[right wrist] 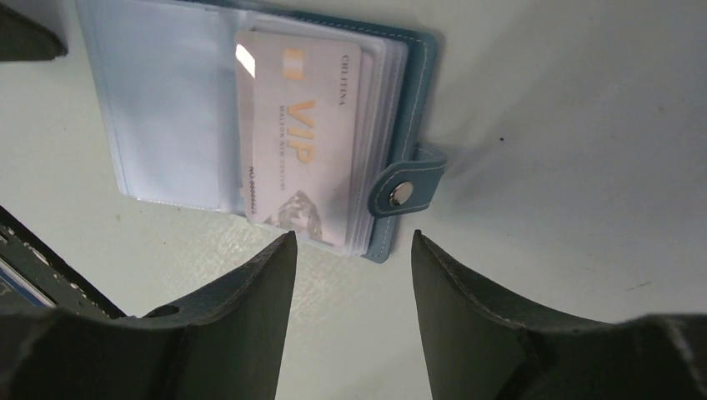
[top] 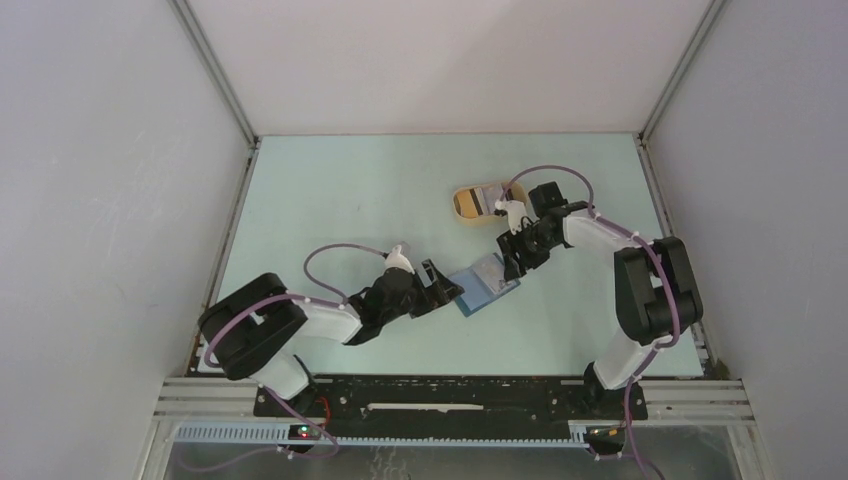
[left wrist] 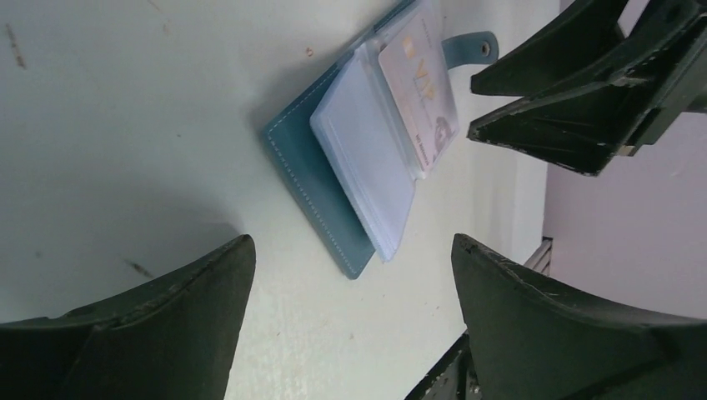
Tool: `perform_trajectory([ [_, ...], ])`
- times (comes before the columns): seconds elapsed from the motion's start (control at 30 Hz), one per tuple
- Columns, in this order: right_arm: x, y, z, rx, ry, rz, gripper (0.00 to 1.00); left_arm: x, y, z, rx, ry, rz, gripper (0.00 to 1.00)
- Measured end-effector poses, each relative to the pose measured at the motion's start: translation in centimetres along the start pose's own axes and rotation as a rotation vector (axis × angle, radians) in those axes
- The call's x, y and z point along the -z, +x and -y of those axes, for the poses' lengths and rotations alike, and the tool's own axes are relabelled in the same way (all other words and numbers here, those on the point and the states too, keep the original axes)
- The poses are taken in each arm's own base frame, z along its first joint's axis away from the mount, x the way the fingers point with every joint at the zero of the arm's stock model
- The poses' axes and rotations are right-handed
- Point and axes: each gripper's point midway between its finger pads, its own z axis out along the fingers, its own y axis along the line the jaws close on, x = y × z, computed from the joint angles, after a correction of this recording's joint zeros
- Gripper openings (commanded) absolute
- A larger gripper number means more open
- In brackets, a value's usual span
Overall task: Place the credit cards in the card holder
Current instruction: Close the card holder at the center of the board.
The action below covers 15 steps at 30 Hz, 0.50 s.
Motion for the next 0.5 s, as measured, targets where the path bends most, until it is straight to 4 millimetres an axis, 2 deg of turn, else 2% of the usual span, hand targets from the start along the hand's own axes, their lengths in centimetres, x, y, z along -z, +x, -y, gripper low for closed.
perform_trajectory([
  [0.27, -1.3, 0.1, 0.3, -0.075, -0.031, -0.036, 0.59, -1.5, 0.1, 0.7, 0.078, 0.036, 0.010, 0.83],
  [0.5, -1.6, 0.7, 0.0, -0.105, -0.058, -0.068, 0.52, -2.2, 0.1, 1.1, 0.110, 0.054, 0.016, 0.83],
])
